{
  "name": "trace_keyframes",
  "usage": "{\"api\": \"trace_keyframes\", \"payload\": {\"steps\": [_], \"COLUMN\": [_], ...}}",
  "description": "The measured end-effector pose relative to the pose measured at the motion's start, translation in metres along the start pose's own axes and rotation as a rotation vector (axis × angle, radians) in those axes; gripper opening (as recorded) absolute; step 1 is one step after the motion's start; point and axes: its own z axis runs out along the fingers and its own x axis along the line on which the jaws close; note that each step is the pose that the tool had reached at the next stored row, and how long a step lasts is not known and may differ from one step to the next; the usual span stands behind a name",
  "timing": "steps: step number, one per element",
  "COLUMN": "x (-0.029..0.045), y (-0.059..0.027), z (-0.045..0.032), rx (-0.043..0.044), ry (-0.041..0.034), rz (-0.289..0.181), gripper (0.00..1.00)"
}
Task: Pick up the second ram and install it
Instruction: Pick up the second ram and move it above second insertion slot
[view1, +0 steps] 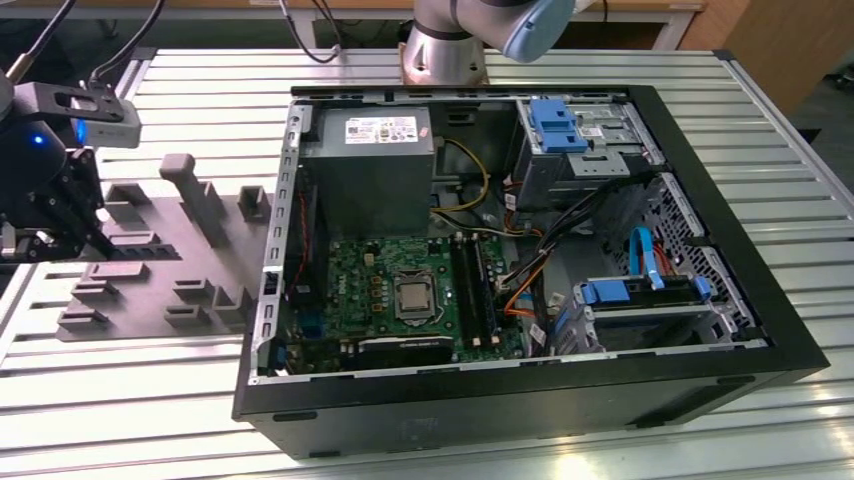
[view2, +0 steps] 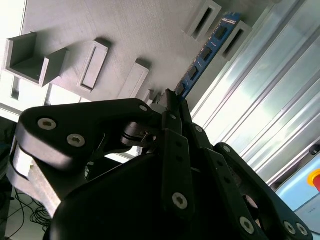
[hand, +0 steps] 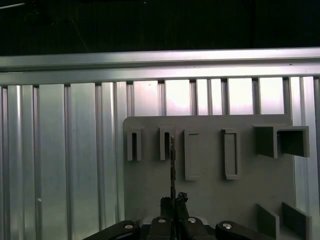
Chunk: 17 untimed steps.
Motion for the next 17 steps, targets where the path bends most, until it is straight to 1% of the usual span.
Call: {"api": "trace_keyframes", "payload": {"steps": [7, 17], "x": [-0.0002, -0.0006], "y": [0.0, 0.0001], "z": [-0.0034, -0.0106], "rx": [0.0, 0.0], "ry": [0.0001, 0.0], "rz": [0.0, 0.0], "gripper": [0.14, 0.14]}}
